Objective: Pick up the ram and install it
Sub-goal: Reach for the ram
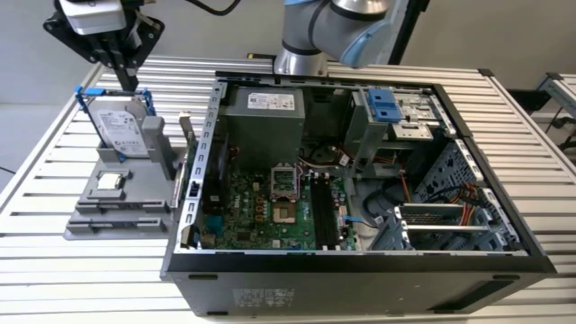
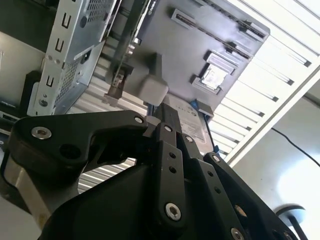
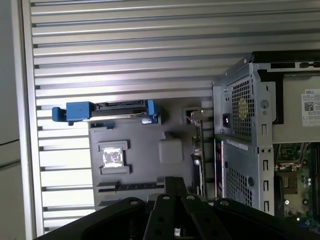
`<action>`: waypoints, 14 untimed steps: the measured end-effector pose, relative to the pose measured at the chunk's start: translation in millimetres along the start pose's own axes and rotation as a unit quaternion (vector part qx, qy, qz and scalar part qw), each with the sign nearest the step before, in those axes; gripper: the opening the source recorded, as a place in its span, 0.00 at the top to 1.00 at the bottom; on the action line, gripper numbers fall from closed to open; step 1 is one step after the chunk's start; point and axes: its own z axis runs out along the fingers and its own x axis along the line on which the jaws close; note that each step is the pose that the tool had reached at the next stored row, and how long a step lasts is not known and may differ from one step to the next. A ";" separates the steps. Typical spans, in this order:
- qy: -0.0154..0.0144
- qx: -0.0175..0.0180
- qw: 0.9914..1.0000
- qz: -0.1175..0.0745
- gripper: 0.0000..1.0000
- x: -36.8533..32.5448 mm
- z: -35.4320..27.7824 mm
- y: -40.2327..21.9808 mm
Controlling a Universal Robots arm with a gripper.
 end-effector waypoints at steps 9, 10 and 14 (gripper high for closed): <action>0.001 0.000 1.000 -0.018 1.00 16.2 0.4 -1.2; 0.001 0.000 1.000 -0.022 1.00 17.0 0.5 -1.2; 0.002 0.000 0.999 -0.033 1.00 22.4 0.6 -1.6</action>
